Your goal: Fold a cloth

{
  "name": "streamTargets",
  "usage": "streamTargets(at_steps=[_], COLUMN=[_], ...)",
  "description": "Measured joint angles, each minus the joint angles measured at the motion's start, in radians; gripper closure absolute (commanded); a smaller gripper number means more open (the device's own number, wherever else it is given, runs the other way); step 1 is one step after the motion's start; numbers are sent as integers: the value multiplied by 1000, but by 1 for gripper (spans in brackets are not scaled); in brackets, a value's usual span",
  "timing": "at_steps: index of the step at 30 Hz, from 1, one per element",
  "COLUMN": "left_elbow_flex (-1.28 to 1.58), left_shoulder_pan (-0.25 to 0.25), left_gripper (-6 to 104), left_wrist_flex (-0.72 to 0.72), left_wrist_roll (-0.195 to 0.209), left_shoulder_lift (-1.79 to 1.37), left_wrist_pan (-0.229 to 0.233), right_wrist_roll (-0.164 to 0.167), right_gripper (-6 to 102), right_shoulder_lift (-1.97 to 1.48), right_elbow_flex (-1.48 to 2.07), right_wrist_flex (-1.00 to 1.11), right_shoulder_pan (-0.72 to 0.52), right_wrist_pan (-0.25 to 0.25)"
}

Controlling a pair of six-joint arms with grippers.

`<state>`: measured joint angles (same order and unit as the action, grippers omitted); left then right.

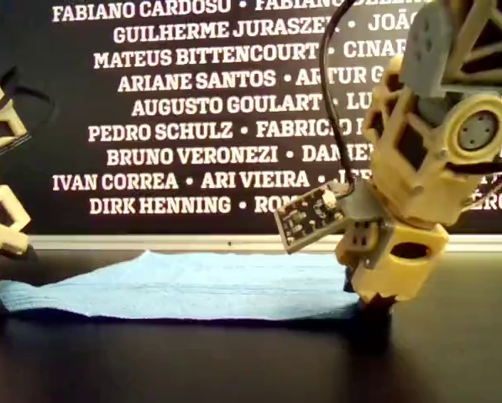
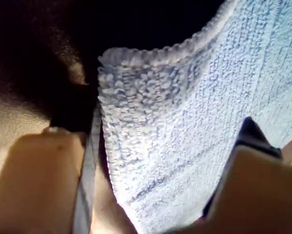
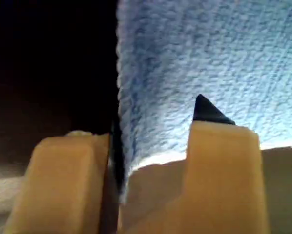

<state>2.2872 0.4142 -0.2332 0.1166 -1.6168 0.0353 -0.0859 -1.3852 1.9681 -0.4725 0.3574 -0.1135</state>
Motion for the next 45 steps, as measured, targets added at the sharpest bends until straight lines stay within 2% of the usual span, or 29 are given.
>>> streamTargets(at_steps=[18,20,23,25,34,36,40,45], left_elbow_flex=[-18,-18,-20,-23,-49,-51,-55,-55], left_shoulder_pan=[0,0,2,2,2,2,2,2], left_gripper=[2,9,24,36,81,89,99,99], left_wrist_flex=[-2,-3,-3,-3,-8,-8,-14,-14], left_wrist_roll=[-6,-6,-6,-6,-3,-3,0,2], left_shoulder_lift=[8,8,8,8,11,11,11,11], left_wrist_pan=[0,0,0,0,0,0,0,0], right_wrist_roll=[-2,-2,-2,-2,-2,-2,0,0], right_gripper=[36,36,37,43,92,99,96,96], right_shoulder_lift=[12,12,12,12,14,25,35,35], right_elbow_flex=[-15,-15,-15,-15,-15,-34,-57,-57], right_wrist_flex=[0,0,0,0,0,0,0,0], right_shoulder_pan=[-2,-2,-2,-2,-2,-5,-2,-3], right_wrist_pan=[-2,-2,-2,-2,-2,-8,3,-2])
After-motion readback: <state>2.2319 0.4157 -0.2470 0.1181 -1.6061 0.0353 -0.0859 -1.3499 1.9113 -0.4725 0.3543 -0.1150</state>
